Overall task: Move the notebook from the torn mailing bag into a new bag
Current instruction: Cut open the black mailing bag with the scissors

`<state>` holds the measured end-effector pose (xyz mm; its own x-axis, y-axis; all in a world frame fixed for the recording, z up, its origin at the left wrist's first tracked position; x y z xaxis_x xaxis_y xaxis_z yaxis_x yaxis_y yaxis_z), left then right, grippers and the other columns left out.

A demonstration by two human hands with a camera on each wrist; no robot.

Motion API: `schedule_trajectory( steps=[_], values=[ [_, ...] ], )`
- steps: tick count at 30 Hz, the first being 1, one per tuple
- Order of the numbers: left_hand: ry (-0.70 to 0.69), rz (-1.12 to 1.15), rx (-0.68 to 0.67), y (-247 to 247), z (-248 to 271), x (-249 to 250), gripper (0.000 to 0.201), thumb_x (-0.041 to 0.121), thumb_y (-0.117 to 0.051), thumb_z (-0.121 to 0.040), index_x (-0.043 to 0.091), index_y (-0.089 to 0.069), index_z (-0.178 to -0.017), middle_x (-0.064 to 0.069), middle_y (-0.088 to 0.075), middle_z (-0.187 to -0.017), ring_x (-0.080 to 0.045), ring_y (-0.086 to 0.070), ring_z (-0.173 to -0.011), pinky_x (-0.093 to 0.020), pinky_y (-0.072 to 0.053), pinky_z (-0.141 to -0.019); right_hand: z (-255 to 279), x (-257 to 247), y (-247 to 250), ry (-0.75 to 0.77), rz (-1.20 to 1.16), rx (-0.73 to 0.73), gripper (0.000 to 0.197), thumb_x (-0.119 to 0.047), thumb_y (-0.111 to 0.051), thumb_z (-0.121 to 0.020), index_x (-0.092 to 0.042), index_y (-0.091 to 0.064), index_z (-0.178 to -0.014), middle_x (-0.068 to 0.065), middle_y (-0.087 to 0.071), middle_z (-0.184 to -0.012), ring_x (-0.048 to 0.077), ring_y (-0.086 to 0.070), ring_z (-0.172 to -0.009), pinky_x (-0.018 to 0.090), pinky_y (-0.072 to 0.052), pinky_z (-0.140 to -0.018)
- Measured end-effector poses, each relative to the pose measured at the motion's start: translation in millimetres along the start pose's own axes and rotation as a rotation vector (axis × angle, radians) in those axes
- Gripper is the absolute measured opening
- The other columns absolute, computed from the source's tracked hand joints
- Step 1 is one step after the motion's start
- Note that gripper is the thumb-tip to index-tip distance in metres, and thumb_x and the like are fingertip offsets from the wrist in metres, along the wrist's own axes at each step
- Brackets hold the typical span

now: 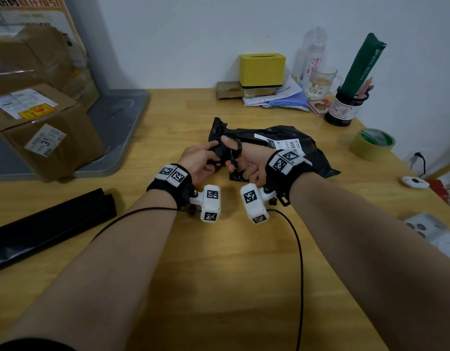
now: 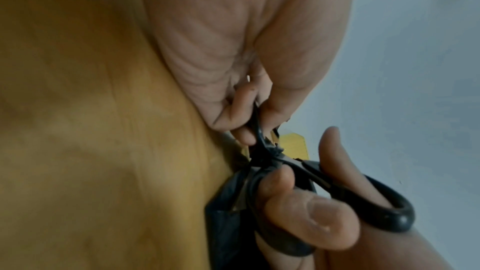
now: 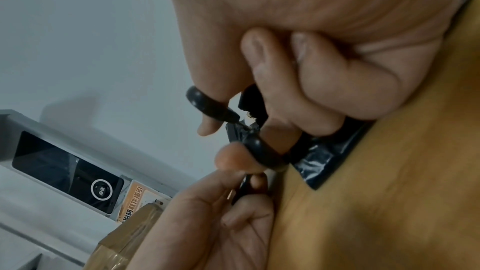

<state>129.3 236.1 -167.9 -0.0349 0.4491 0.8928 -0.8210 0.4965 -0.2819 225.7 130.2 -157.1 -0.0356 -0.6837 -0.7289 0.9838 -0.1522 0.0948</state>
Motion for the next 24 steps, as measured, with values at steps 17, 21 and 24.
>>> schedule_trajectory(
  steps=[17, 21, 24],
  values=[
    [0.012, 0.028, -0.025, 3, 5, -3, 0.058, -0.02, -0.041, -0.089, 0.008, -0.055, -0.138, -0.019, -0.058, -0.106, -0.016, -0.044, -0.062, -0.017, -0.026, -0.039, 13, -10, -5, 0.1, -0.029, -0.011, 0.055, -0.076, -0.053, -0.087, -0.021, -0.057, -0.085, -0.009, -0.057, -0.053, 0.003, -0.026, -0.03, 0.013, -0.02, -0.032],
    [0.003, 0.005, -0.044, 1, 5, -3, 0.059, -0.02, -0.041, -0.088, 0.007, -0.054, -0.138, -0.02, -0.062, -0.112, -0.018, -0.042, -0.066, -0.017, -0.029, -0.039, 4, -16, 1, 0.112, -0.085, -0.019, 0.07, -0.081, -0.06, -0.079, -0.019, -0.056, -0.111, 0.004, -0.066, -0.086, 0.005, -0.027, -0.033, 0.013, -0.022, -0.033],
    [0.007, 0.003, -0.043, 2, 5, -2, 0.059, -0.021, -0.04, -0.088, 0.007, -0.054, -0.139, -0.019, -0.061, -0.107, -0.019, -0.045, -0.066, -0.017, -0.028, -0.039, 3, -18, -3, 0.121, -0.057, -0.03, 0.062, -0.077, -0.054, -0.086, -0.017, -0.062, -0.092, -0.001, -0.065, -0.072, 0.004, -0.028, -0.031, 0.013, -0.021, -0.032]
  ],
)
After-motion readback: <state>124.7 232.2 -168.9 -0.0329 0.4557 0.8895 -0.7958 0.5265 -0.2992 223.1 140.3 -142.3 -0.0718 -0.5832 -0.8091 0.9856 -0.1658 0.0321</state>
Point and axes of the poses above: each hand's wrist, its own z-axis away from the middle knuckle, its own y-axis out of the back of the hand, x = y × z, the point moved 8 cm from there along -z, towards the middle knuckle
